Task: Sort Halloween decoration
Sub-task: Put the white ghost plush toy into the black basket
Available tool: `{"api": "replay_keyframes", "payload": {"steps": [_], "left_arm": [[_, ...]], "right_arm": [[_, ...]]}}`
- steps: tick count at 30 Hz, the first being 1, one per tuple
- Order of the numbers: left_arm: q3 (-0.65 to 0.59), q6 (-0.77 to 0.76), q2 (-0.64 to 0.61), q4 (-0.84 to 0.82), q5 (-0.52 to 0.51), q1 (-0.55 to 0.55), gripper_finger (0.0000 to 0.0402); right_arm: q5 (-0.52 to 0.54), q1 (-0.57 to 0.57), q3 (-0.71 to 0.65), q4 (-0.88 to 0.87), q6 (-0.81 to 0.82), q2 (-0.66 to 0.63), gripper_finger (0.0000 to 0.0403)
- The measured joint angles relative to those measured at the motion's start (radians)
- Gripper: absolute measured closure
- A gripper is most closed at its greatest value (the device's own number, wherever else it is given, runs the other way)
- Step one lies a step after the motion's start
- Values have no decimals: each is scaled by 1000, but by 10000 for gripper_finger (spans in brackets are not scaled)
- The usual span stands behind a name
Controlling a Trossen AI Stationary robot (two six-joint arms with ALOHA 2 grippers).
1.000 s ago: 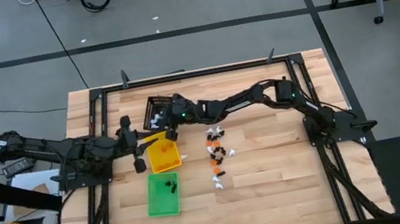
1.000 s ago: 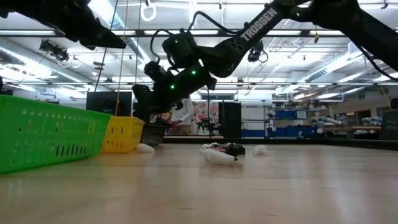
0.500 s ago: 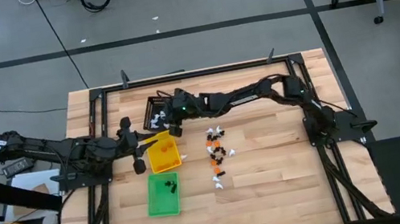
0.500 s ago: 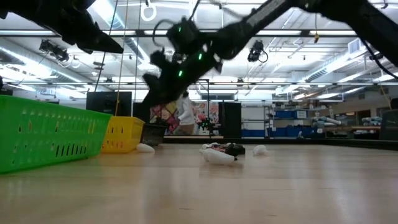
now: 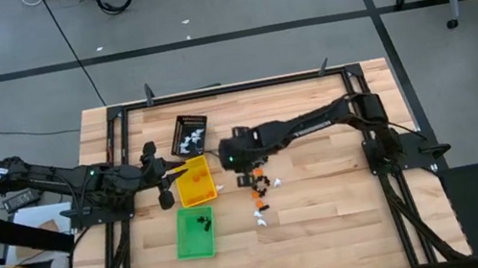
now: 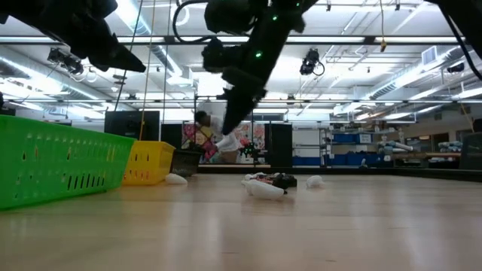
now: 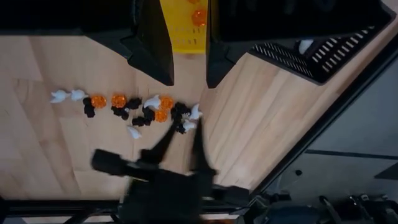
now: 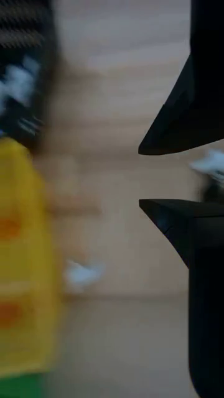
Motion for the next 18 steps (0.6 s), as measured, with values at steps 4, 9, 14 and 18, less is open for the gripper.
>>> {"api": "replay_keyframes", "payload": {"steps": [4,9,14,18], "left_arm": [[0,0,0,5,0,0,333],[0,8,0,7,0,0,333],[0,12,0,12,0,0,333],[0,12,0,14,-1,0,333]], "right_arm": [[-28,42,1,-179,38,-5,275],[-76,100,0,-381,26,-5,275],[-97,131,-1,-443,-4,-4,266],[-115,132,-30,-411,-4,-3,245]]}}
